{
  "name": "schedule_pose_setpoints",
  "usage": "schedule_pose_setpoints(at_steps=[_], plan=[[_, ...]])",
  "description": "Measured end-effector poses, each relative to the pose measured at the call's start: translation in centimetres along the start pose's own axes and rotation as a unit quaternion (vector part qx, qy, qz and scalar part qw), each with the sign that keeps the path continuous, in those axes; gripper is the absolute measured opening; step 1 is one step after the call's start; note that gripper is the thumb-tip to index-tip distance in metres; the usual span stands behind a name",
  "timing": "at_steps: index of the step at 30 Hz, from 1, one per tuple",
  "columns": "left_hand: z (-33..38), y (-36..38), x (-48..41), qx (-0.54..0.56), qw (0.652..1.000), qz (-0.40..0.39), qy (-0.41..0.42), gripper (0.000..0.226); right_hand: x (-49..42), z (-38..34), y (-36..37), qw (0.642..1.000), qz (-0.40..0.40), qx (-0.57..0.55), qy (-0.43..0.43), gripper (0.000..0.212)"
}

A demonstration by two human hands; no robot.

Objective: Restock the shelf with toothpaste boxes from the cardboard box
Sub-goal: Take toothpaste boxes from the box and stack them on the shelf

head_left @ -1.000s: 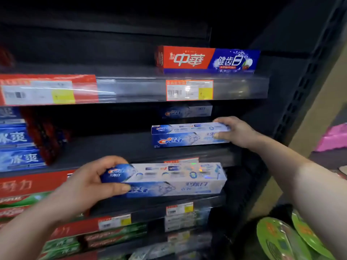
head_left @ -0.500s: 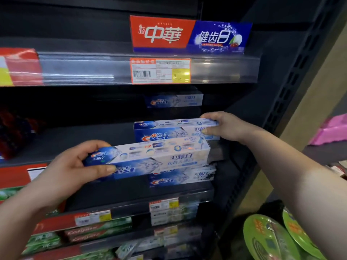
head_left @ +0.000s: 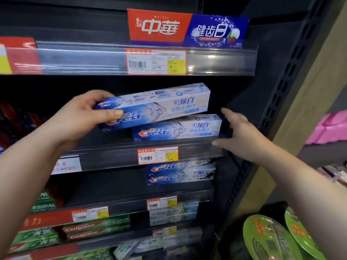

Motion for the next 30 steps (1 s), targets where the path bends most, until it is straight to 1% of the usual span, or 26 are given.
schedule_pose_setpoints(at_steps=[3, 6, 8, 11, 14, 16, 28, 30], plan=[[0.5, 1.8, -1.6, -0.005, 1.000, -0.018, -0.002, 0.022, 1.9, -0.4, -0.1, 1.000, 0.015, 0.002, -0.019, 0.082], [0.6, 3.8, -3.0, -0.014, 0.999, -0.034, -0.020, 0.026, 3.6, -0.9, 0.7, 0.999, -0.013, 0.011, -0.047, 0.071], [0.4, 5.1, -3.6, -0.025, 0.998, -0.052, -0.033, 0.033, 4.3, -1.2, 1.1, 0.998, -0.018, 0.009, -0.065, 0.060], [-0.4, 6.8, -4.0, -0.038, 0.994, -0.088, -0.055, 0.037, 5.1, -1.7, 1.8, 0.996, -0.032, -0.001, -0.083, 0.048], [-0.9, 7.8, -3.9, -0.040, 0.991, -0.112, -0.069, 0.023, 5.6, -1.8, 2.5, 0.995, -0.048, 0.005, -0.092, 0.049], [-1.1, 7.9, -3.8, -0.042, 0.989, -0.120, -0.074, 0.021, 5.6, -1.9, 2.8, 0.994, -0.053, 0.009, -0.093, 0.050], [-2.1, 6.9, -4.7, -0.059, 0.990, -0.106, -0.074, 0.025, 4.1, -2.0, 3.4, 0.995, -0.068, 0.005, -0.076, 0.045], [-2.3, 6.7, -4.8, -0.056, 0.991, -0.098, -0.075, 0.035, 4.0, -1.9, 3.5, 0.995, -0.067, -0.003, -0.073, 0.044]])
Point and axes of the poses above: each hand's wrist, its own x-axis away from the middle knuckle, its own y-axis out of the palm, z = x × y, the point moved 9 cm from there along -x, towards the middle knuckle, and after that the axes turned 10 degrees about z, right-handed, at the moved point
